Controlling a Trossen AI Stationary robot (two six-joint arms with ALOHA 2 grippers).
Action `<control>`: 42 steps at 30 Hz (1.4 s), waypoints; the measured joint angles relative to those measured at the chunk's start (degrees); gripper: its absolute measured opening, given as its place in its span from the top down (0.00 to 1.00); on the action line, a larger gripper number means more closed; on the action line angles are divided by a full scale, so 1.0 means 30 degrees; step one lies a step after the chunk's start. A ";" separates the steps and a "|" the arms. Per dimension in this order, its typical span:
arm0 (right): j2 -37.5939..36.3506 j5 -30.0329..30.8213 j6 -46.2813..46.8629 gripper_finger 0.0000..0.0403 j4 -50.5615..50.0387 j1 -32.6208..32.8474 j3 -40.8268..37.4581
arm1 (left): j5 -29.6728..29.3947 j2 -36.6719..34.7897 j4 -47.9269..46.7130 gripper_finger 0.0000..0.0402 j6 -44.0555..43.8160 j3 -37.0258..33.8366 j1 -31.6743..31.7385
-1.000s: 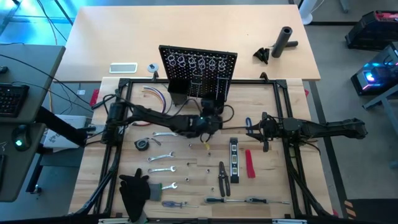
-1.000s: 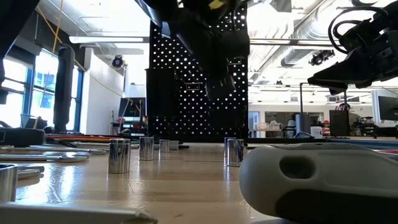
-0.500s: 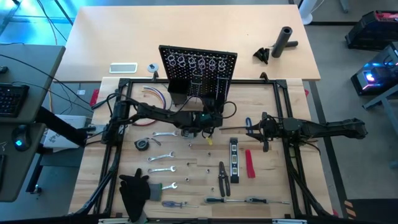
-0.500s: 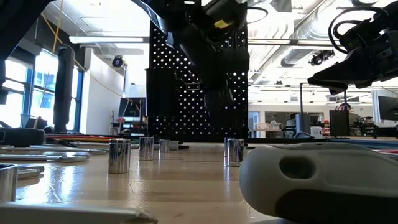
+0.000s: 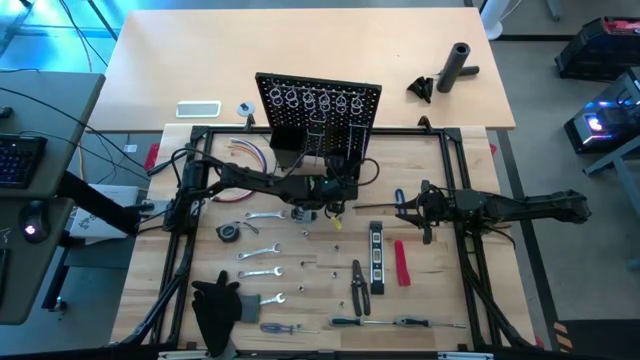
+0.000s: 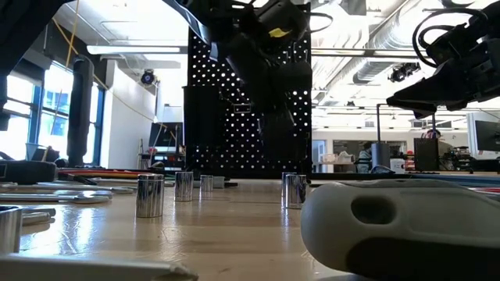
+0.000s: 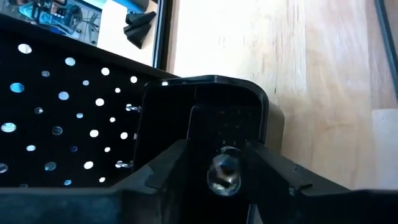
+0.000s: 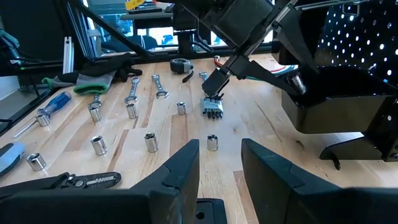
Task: Hang tools onto peg board
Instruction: Put the socket into the small black bin on the black pegboard
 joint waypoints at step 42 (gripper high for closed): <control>0.8023 -0.2448 0.1125 0.72 0.9279 0.0015 0.0000 | -0.2530 -0.2012 -1.3331 0.51 -0.7653 0.5364 -0.4403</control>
